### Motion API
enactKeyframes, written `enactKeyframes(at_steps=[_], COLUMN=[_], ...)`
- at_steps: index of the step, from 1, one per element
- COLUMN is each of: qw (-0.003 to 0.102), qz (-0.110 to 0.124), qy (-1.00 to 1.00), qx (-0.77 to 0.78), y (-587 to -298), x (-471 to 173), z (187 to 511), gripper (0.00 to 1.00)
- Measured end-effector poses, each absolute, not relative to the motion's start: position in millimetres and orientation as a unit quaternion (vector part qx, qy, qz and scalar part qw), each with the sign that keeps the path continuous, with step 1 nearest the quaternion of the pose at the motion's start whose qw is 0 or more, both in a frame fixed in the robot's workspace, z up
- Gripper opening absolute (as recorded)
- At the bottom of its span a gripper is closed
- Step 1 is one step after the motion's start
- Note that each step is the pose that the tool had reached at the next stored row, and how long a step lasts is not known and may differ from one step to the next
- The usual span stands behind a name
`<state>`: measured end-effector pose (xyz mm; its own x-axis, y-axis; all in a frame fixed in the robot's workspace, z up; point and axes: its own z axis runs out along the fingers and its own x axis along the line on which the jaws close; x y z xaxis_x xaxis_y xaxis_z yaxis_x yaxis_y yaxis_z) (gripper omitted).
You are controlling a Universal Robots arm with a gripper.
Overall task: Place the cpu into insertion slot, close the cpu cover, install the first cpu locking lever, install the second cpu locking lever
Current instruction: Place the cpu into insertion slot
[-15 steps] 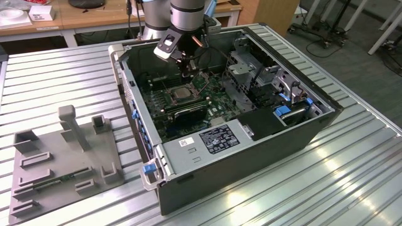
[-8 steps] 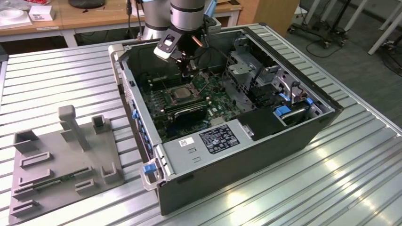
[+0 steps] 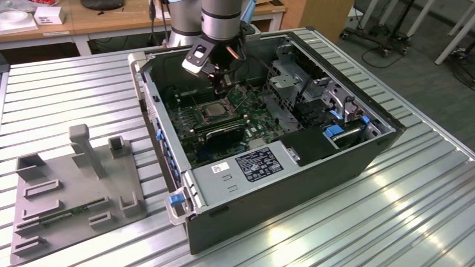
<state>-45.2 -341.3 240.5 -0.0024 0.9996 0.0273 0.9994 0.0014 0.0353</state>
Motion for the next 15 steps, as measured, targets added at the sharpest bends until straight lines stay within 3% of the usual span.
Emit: enactKeyframes(at_steps=[15], qw=[0.003], qz=[0.022], qy=[0.708], qx=[0.706], y=[-341], x=[-45], z=[217], gripper=[0.11])
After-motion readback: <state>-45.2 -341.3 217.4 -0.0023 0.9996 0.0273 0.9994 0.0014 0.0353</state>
